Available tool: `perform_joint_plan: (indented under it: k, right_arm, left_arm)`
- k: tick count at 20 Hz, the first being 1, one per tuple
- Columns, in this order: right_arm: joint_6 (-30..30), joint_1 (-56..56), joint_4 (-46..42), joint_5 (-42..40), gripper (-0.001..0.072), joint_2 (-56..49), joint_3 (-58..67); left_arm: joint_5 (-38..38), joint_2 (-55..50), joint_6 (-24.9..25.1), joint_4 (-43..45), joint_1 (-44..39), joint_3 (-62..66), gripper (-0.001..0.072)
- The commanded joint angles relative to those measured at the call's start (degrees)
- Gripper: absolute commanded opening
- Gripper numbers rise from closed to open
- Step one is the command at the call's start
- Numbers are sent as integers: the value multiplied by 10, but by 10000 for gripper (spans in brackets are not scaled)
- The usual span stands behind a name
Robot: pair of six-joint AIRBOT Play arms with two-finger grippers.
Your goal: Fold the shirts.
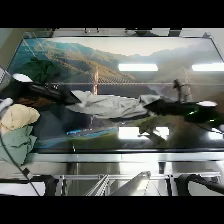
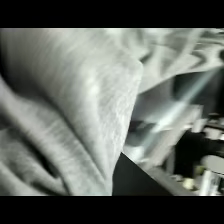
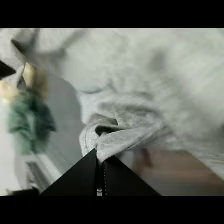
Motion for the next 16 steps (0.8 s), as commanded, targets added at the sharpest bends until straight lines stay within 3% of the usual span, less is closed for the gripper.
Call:
perform_joint_plan:
  k: [1,4,7,10,12,14,16]
  right_arm:
    - [-4,-103,145,145,18,123,42]
    - [-3,-184,275,181,18,243,124]
    - [0,-249,298,163,19,334,206]
    - [0,-277,277,126,19,401,226]
    - [14,-275,178,107,19,416,225]
    - [56,-249,84,104,18,404,217]
    - [56,-201,42,104,19,381,185]
  left_arm:
    - [-120,100,26,-264,73,37,17]
    - [-142,192,25,-495,163,86,17]
    - [-142,267,17,-565,252,123,18]
    - [-142,324,17,-526,324,125,18]
    - [-140,345,9,-415,343,124,18]
    - [-121,354,-5,-303,318,111,18]
    - [-112,353,-7,-245,262,61,18]
